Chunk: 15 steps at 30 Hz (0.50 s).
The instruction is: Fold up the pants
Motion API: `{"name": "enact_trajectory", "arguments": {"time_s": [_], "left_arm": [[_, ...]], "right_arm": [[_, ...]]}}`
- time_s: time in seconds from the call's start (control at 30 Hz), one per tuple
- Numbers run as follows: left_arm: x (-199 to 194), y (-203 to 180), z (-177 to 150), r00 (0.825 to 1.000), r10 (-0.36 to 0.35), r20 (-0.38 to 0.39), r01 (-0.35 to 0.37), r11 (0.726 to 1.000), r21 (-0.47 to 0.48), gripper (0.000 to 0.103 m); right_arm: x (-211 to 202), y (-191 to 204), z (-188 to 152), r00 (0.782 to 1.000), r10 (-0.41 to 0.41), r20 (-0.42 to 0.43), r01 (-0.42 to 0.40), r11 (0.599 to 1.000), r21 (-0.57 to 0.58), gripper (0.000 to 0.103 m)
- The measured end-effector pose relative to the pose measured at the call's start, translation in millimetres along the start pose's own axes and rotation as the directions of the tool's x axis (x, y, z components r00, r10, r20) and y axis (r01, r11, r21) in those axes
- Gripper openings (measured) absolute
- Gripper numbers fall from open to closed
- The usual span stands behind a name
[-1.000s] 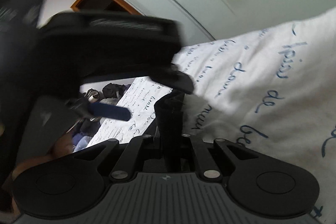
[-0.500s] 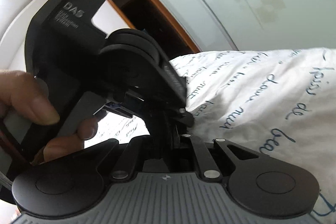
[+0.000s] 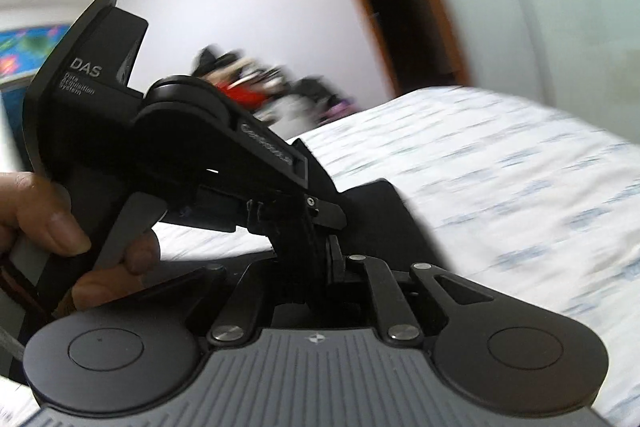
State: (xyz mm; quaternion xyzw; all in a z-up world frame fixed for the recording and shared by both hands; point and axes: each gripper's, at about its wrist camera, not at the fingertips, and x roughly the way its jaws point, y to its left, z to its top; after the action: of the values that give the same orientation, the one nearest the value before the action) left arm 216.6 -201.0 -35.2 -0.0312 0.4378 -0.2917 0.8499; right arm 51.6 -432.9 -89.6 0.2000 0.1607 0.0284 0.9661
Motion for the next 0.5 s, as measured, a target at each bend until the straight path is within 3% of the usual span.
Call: {"name": "enact_trajectory", "arguments": {"time_s": [0.1, 0.2, 0.3, 0.37, 0.5], "left_arm": [[-24, 55, -12, 1.000, 0.019, 0.004, -0.018, 0.997, -0.076, 0.012], [-28, 108, -19, 0.999, 0.024, -0.046, -0.032, 0.985, -0.167, 0.012], [-29, 151, -26, 0.999, -0.017, -0.049, 0.002, 0.959, -0.283, 0.012], [-32, 167, -26, 0.998, -0.053, -0.026, 0.041, 0.942, -0.333, 0.012], [-46, 179, -20, 0.998, -0.048, 0.033, 0.057, 0.939, -0.340, 0.011]], "right_arm": [[14, 40, -12, 0.996, 0.072, -0.061, -0.077, 0.994, -0.079, 0.007], [34, 72, -26, 0.982, 0.119, -0.147, -0.137, 0.983, -0.121, 0.008], [50, 96, -33, 0.971, 0.104, -0.213, -0.142, 0.975, -0.172, 0.008], [56, 103, -31, 0.968, 0.108, -0.227, -0.151, 0.971, -0.184, 0.008], [70, 112, -24, 0.968, 0.112, -0.226, -0.159, 0.966, -0.203, 0.008]]}}
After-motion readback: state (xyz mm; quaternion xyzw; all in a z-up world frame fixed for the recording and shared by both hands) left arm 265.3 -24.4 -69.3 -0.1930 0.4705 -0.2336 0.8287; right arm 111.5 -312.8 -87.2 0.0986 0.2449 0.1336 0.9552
